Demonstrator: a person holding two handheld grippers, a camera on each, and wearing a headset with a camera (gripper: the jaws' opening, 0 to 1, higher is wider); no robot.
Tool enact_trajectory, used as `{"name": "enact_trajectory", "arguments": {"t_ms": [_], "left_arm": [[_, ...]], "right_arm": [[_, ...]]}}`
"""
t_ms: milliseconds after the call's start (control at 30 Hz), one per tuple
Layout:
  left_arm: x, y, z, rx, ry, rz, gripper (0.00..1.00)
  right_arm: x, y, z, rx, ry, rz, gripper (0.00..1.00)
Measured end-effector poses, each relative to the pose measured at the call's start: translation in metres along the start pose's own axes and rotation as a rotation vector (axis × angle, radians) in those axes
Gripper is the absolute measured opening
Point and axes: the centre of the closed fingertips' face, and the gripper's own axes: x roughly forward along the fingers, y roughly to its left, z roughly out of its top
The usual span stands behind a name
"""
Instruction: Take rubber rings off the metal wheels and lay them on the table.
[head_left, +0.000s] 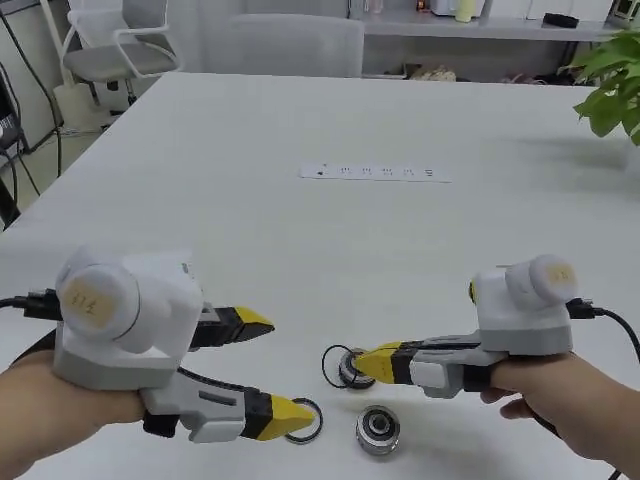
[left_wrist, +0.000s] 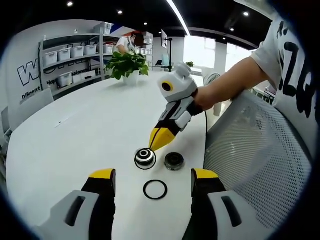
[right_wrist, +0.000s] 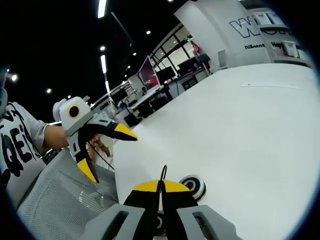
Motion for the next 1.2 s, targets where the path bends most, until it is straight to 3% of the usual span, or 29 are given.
{"name": "enact_trajectory", "arguments": {"t_ms": [367, 1200], "left_arm": [[-0.009, 0.001, -0.007, -0.003, 0.011, 0.008, 0.63], [-0.022, 0.0, -0.017, -0.026, 0.014, 0.025, 0.64]], "right_arm": [[0.008, 0.015, 0.0, 0.004, 0.023, 0.052, 0.0], [0.033, 0.043, -0.019, 0.008, 0.136, 0.158, 0.0]]}}
